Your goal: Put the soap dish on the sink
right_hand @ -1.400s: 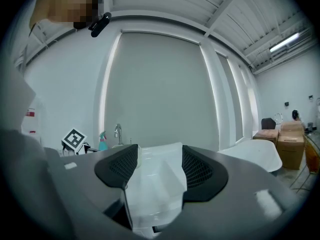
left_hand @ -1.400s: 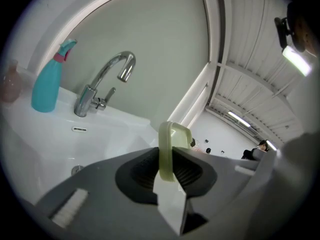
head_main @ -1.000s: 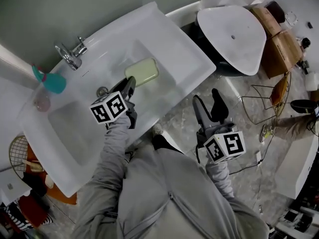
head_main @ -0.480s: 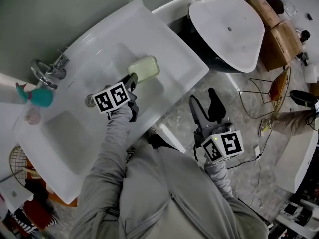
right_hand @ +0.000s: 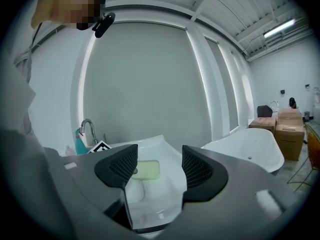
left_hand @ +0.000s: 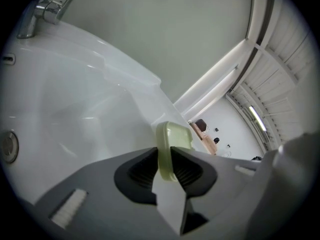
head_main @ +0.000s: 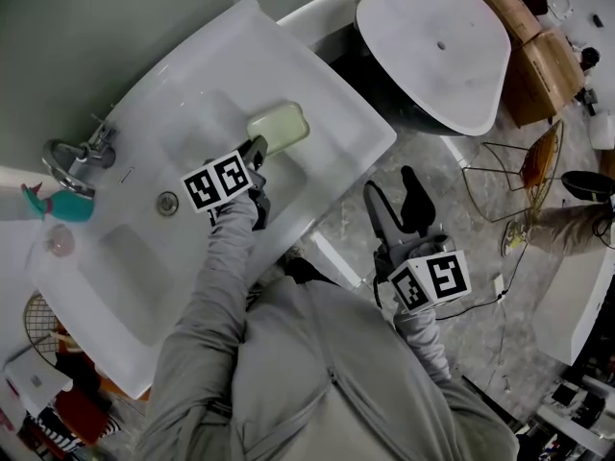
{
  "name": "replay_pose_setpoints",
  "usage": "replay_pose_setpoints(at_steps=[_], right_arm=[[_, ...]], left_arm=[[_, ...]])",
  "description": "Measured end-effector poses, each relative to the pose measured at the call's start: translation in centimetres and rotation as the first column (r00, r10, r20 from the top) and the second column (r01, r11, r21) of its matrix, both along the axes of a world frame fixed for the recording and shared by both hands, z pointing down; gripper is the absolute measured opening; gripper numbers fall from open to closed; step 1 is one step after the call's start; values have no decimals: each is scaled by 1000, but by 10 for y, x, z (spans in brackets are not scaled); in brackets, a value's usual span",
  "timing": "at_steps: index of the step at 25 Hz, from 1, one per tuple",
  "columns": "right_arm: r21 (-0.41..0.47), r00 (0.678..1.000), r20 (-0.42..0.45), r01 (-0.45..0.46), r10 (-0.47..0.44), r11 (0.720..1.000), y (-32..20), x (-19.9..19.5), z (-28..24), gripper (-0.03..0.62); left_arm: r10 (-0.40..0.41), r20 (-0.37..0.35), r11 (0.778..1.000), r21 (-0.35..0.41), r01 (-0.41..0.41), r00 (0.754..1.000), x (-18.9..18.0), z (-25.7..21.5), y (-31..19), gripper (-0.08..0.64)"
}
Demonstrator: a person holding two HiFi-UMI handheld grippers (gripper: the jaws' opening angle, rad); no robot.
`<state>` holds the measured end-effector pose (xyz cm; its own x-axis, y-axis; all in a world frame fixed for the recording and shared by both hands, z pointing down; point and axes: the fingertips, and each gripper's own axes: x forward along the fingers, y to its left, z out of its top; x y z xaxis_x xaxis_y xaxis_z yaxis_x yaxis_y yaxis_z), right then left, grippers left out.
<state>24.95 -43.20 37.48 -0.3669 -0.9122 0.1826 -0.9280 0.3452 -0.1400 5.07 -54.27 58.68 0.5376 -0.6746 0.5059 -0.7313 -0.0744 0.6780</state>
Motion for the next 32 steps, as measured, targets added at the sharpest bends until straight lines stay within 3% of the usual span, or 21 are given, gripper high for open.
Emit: replay_pose_setpoints(at_steps=[9, 18, 23, 32], right_arm=[[-17, 1000, 10, -1, 2, 1000, -5, 13, 8, 279], [-24, 1000, 18, -10, 10, 1000, -6, 25, 13, 279], [-24, 1000, 25, -10, 10, 1000, -6, 27, 14, 279], [-21, 999, 32, 3, -2, 1000, -2, 24, 12, 279]], left_arm=[[81, 149, 996, 18, -85, 985, 22, 5, -5, 135], [168, 316, 980, 52, -193, 934, 43, 2, -8, 252], [199, 421, 966, 70, -250, 885, 48, 2, -8, 316], [177, 478, 956, 123, -265, 860, 42, -15, -9, 341]])
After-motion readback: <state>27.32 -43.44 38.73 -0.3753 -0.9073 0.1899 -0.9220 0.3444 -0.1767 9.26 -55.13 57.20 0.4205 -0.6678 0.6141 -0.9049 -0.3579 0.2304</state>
